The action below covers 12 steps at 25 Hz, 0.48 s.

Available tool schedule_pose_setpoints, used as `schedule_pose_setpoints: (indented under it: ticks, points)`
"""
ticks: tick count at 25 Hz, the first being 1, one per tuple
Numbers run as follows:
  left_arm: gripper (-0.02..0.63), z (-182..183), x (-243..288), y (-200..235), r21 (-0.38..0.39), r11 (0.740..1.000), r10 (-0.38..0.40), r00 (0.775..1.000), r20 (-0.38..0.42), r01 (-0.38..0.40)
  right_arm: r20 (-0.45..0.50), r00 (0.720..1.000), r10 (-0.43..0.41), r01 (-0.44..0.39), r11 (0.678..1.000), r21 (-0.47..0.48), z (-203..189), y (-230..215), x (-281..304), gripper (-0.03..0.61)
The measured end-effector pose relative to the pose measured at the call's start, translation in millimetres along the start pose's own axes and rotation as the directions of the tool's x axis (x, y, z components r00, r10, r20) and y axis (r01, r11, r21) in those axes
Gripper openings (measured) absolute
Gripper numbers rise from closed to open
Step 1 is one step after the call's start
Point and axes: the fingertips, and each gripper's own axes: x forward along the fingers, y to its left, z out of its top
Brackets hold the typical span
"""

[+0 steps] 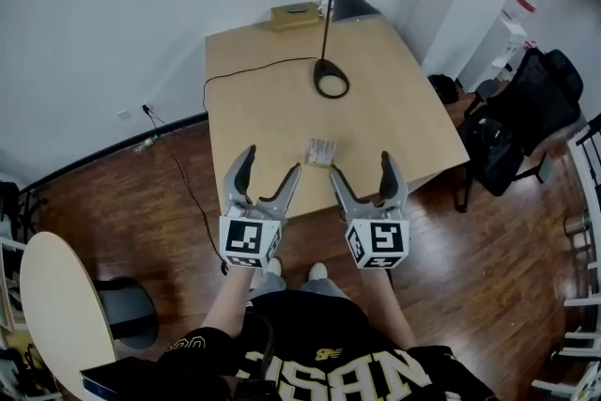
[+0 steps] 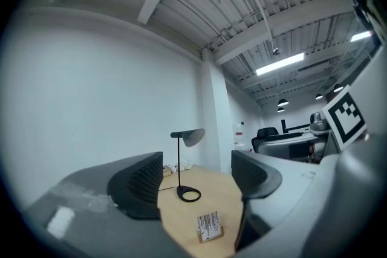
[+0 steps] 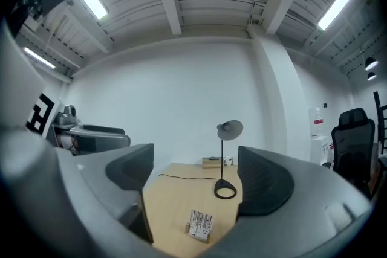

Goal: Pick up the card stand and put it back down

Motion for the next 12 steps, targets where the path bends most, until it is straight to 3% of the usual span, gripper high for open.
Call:
schedule_pose_setpoints:
  ticks: [9, 12]
  points:
    - [0.357, -11, 19, 24, 0.001, 0.999, -0.042, 0.999, -0.029, 0.042, -0.015, 1.0, -0.024, 0.024, 1.0, 0.01, -7, 4, 27, 0.44]
    - [0.326, -24, 25, 31, 0.035, 0.997, -0.059, 0.996, -0.07, 0.062, -0.034, 0.999, -0.026, 0.027, 1.0, 0.009, -13, 5, 34, 0.437]
